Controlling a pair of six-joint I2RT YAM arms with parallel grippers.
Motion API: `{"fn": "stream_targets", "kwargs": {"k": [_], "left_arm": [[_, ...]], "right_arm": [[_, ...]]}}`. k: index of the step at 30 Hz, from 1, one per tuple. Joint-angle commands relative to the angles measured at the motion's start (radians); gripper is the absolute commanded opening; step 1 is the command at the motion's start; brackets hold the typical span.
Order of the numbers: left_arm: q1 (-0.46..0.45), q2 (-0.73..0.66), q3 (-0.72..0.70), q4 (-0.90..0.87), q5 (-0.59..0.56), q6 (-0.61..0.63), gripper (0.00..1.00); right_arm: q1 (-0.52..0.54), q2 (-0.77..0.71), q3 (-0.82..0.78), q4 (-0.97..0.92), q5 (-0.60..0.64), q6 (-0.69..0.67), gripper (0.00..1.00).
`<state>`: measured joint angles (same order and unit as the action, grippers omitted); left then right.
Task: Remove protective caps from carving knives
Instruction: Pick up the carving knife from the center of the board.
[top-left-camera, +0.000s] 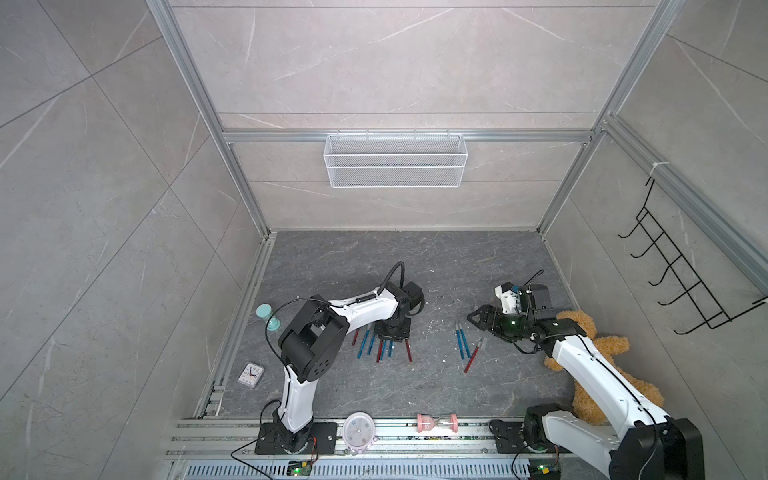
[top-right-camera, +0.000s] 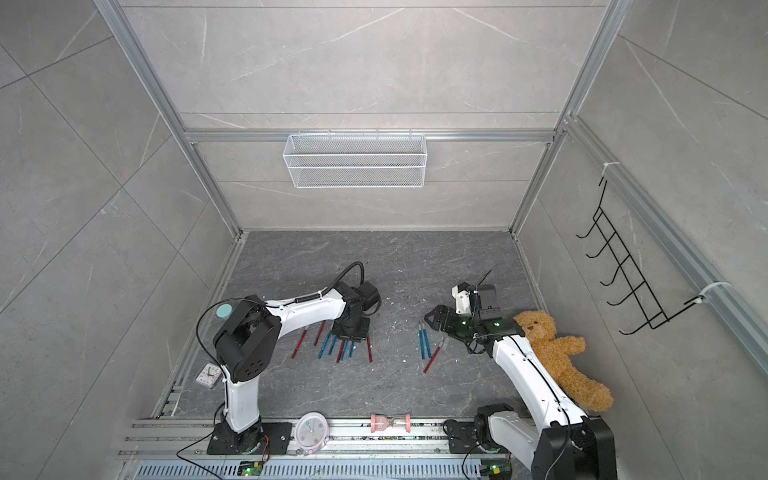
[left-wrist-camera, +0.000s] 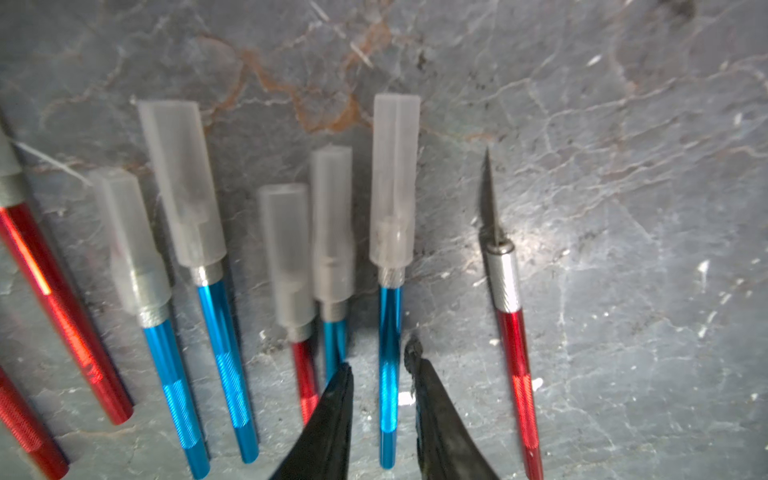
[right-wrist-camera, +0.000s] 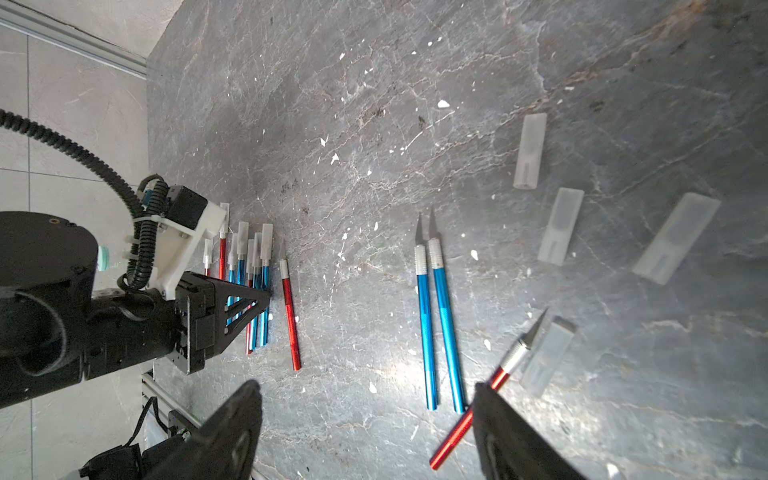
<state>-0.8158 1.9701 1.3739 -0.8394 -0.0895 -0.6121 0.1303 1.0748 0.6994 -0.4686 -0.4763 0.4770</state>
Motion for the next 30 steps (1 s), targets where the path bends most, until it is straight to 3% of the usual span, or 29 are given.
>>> {"fn": "stream_targets", "kwargs": {"k": [1, 18, 25, 30], "left_arm": [[-0.003, 0.011, 0.024, -0.006, 0.019, 0.022, 0.28], [-0.004, 0.037, -0.019, 0.037, 0.040, 0.015, 0.20], [-0.004, 0.044, -0.035, 0.056, 0.050, 0.009, 0.06], [-0.004, 0.020, -0.029, 0.049, 0.047, 0.009, 0.02]], "right_arm": [[-0.003, -0.007, 0.008, -0.016, -0.001, -0.018, 0.79], [-0.003, -0.005, 0.005, -0.013, 0.004, -0.015, 0.79], [-0.004, -0.006, 0.015, -0.019, 0.004, -0.014, 0.79], [-0.004, -0.007, 0.032, -0.057, 0.029, -0.032, 0.78]]}}
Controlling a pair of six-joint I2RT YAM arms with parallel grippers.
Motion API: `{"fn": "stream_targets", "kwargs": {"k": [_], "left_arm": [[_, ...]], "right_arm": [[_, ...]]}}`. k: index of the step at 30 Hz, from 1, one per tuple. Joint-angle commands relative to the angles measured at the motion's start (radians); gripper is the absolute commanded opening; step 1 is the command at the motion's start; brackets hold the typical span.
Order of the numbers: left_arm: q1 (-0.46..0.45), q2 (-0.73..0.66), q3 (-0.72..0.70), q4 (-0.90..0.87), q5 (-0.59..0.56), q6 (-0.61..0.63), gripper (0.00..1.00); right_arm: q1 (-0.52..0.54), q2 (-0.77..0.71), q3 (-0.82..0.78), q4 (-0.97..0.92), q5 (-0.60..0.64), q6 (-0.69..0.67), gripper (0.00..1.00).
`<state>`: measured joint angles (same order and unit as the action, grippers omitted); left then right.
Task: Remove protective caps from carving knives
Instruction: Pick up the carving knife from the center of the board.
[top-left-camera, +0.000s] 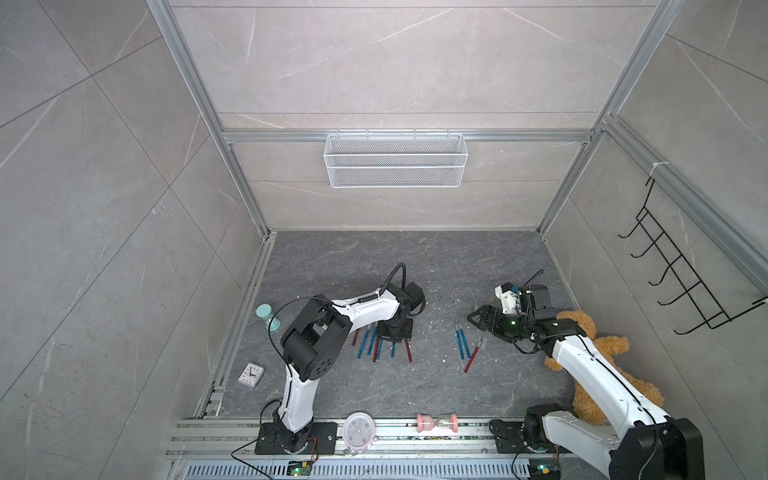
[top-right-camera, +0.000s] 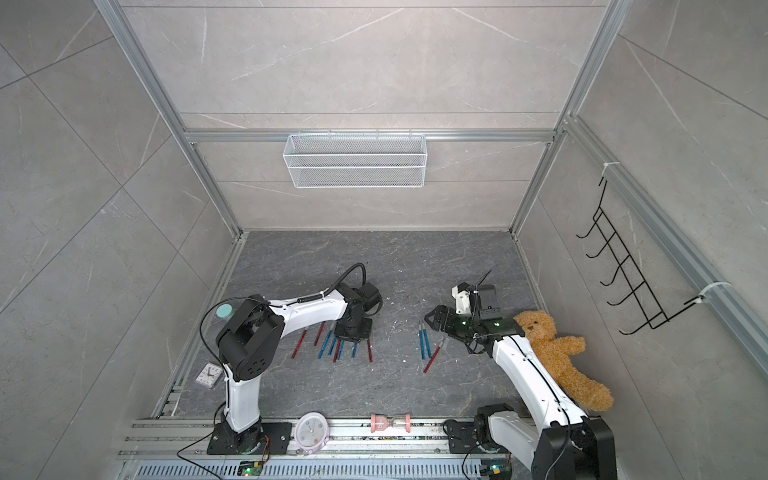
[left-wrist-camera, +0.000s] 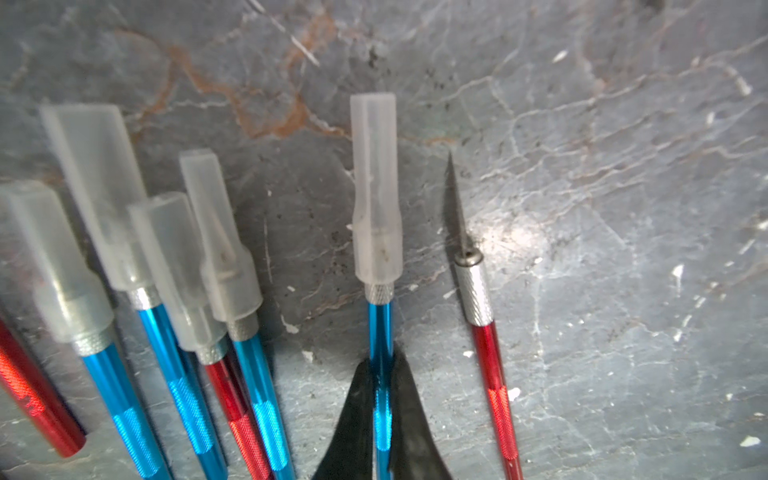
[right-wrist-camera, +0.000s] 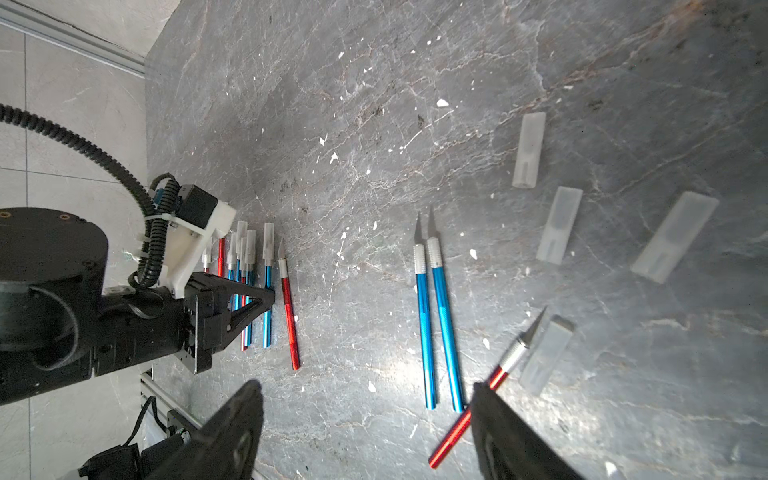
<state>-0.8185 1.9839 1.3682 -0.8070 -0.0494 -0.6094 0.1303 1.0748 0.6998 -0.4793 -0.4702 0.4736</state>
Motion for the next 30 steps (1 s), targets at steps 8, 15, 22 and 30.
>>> {"fn": "stream_targets", "kwargs": {"k": [8, 15, 22, 30], "left_arm": [[-0.001, -0.104, -0.003, 0.005, 0.039, 0.010, 0.01], [-0.002, -0.189, 0.011, 0.037, 0.118, 0.012, 0.00], [-0.013, -0.226, 0.008, 0.165, 0.248, 0.017, 0.00], [-0.067, -0.185, 0.072, 0.209, 0.297, 0.031, 0.00]], "right_arm": [[-0.002, -0.002, 0.040, -0.044, 0.005, -0.029, 0.79], [-0.001, 0.035, 0.040, 0.023, -0.058, 0.004, 0.79], [0.030, 0.080, 0.051, 0.128, -0.108, 0.059, 0.80], [0.140, 0.180, 0.104, 0.221, -0.083, 0.108, 0.83]]}}
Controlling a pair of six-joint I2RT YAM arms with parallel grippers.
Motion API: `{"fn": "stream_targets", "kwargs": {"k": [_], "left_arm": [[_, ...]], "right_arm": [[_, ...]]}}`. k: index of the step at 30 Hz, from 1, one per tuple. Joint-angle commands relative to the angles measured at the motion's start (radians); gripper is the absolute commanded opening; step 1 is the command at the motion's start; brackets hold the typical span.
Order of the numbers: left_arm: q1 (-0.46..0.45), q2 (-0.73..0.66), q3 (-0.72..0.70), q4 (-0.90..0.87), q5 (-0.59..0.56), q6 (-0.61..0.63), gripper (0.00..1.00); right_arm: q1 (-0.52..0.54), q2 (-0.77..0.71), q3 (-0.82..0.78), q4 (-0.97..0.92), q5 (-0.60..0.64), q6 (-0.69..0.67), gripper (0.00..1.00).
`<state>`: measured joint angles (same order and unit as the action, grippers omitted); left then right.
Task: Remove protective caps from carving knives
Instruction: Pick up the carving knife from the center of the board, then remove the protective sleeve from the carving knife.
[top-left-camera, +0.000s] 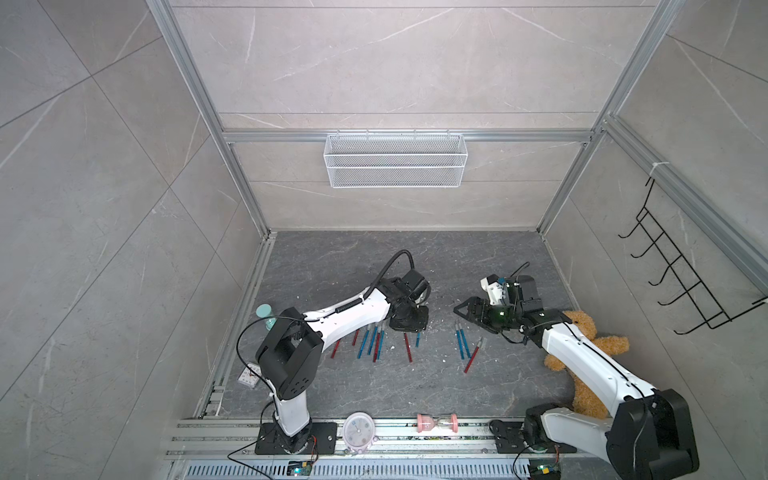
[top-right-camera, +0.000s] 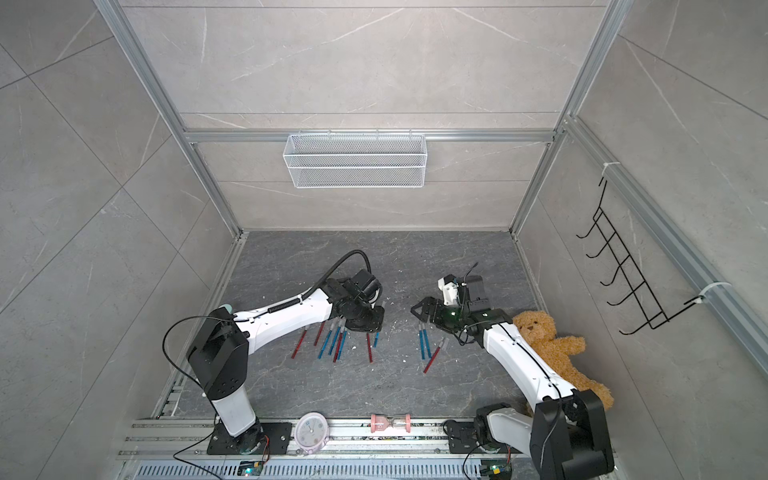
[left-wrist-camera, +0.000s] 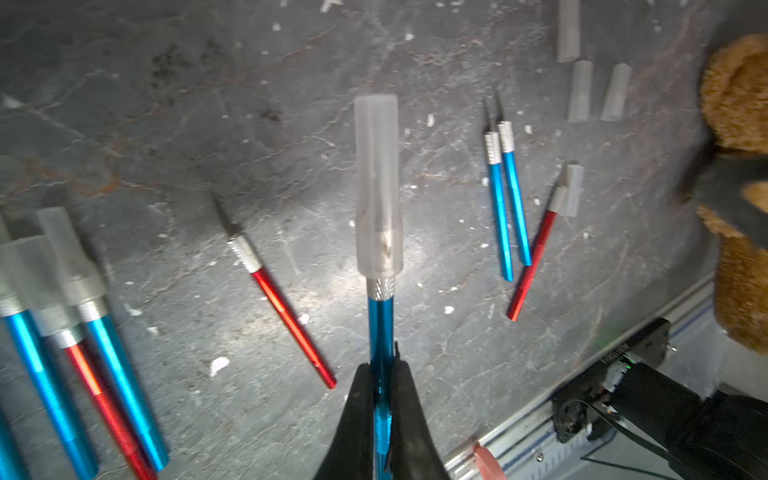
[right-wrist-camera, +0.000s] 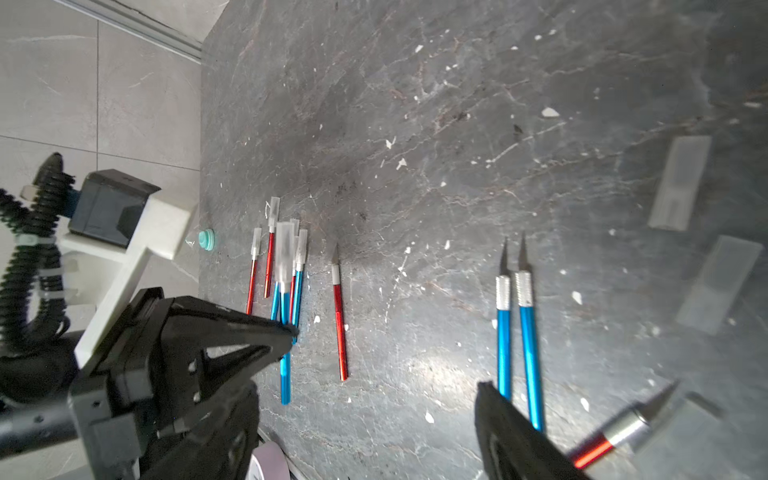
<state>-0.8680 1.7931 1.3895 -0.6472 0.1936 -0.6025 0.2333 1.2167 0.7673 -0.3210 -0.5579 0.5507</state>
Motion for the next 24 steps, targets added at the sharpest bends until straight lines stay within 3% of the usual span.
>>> {"fn": "stream_targets", "kwargs": {"k": [1, 14, 18, 24], "left_arm": [[-0.022, 0.010, 0.055, 0.057, 0.061, 0.022, 0.00], [-0.060, 0.034, 0.082, 0.096, 0.092, 0.005, 0.00], [-0.060, 0.034, 0.080, 0.101, 0.089, 0.003, 0.00], [-0.060, 0.040, 0.083, 0.106, 0.095, 0.002, 0.00]], "right_arm": [[0.052, 0.054, 0.043, 0.074, 0.009, 0.034, 0.84], [0.100, 0.182, 0.078, 0.187, 0.018, 0.078, 0.85], [0.100, 0.194, 0.074, 0.204, 0.014, 0.092, 0.75], [0.103, 0.199, 0.062, 0.232, 0.010, 0.112, 0.49]]}}
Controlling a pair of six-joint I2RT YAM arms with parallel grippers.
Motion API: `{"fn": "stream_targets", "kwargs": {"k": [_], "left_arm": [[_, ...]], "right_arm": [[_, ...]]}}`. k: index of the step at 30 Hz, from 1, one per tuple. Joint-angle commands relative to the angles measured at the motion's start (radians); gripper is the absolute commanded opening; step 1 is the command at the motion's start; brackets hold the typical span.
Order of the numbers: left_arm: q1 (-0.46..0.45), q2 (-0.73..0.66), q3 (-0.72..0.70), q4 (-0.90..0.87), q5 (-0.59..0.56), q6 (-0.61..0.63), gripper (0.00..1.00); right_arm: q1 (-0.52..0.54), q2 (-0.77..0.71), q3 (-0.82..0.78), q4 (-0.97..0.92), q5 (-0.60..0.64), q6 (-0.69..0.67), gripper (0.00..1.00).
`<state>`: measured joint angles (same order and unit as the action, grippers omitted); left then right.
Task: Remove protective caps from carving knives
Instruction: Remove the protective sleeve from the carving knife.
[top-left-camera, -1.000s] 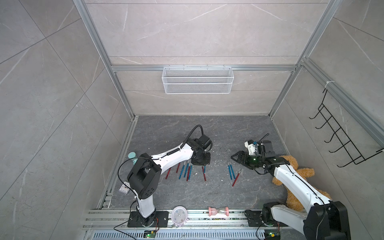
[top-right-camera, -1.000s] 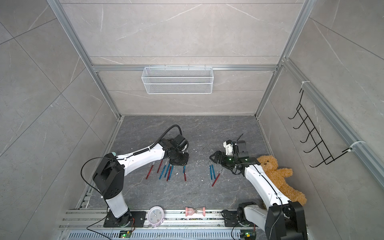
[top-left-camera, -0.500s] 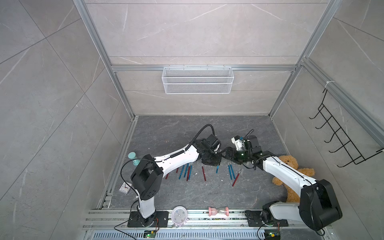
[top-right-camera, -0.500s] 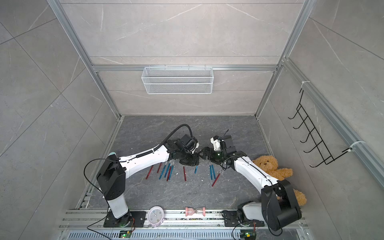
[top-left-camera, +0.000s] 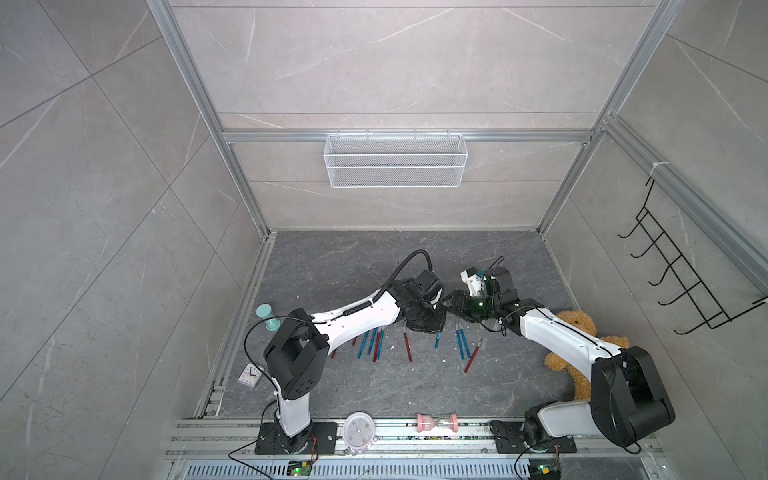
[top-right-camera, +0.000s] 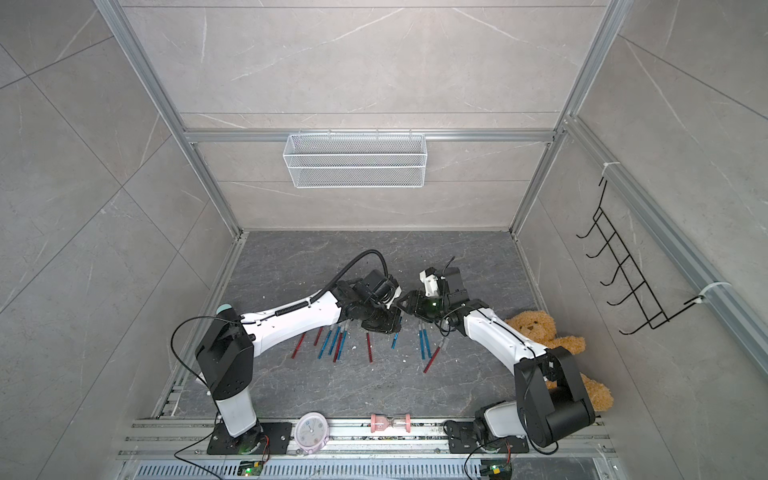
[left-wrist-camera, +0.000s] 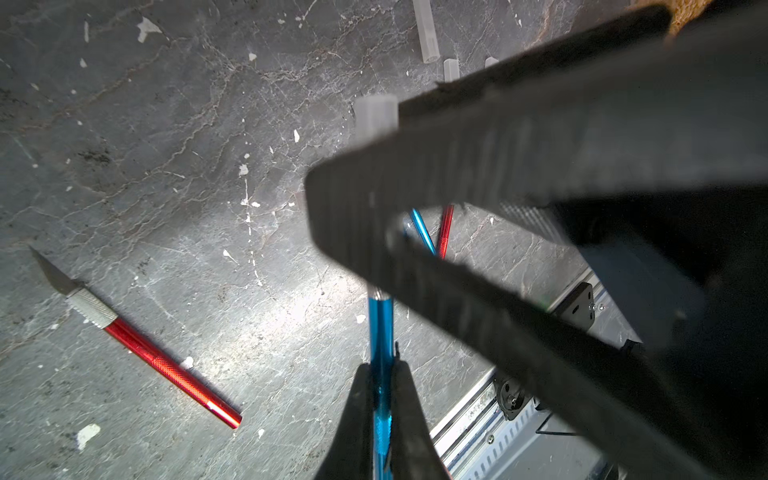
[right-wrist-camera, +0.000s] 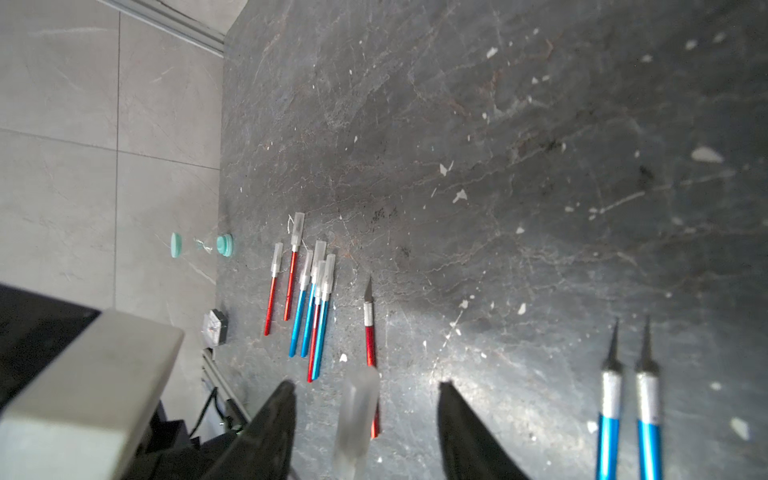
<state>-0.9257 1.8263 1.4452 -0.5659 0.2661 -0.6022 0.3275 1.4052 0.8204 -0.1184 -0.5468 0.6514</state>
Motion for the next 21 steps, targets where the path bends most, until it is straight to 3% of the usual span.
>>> {"fn": "stream_targets", "kwargs": {"k": [1, 12, 21], "left_arm": [[-0.004, 0.008, 0.027, 0.026, 0.023, 0.001, 0.00], [-0.003, 0.015, 0.029, 0.035, 0.026, 0.001, 0.00], [-0.003, 0.018, 0.034, 0.031, 0.027, 0.004, 0.00]], "right_arm": [[0.012, 0.010, 0.008, 0.032, 0.001, 0.014, 0.48], [0.040, 0.026, -0.005, 0.072, 0.008, 0.046, 0.30], [0.048, 0.027, -0.024, 0.078, 0.028, 0.059, 0.22]]}}
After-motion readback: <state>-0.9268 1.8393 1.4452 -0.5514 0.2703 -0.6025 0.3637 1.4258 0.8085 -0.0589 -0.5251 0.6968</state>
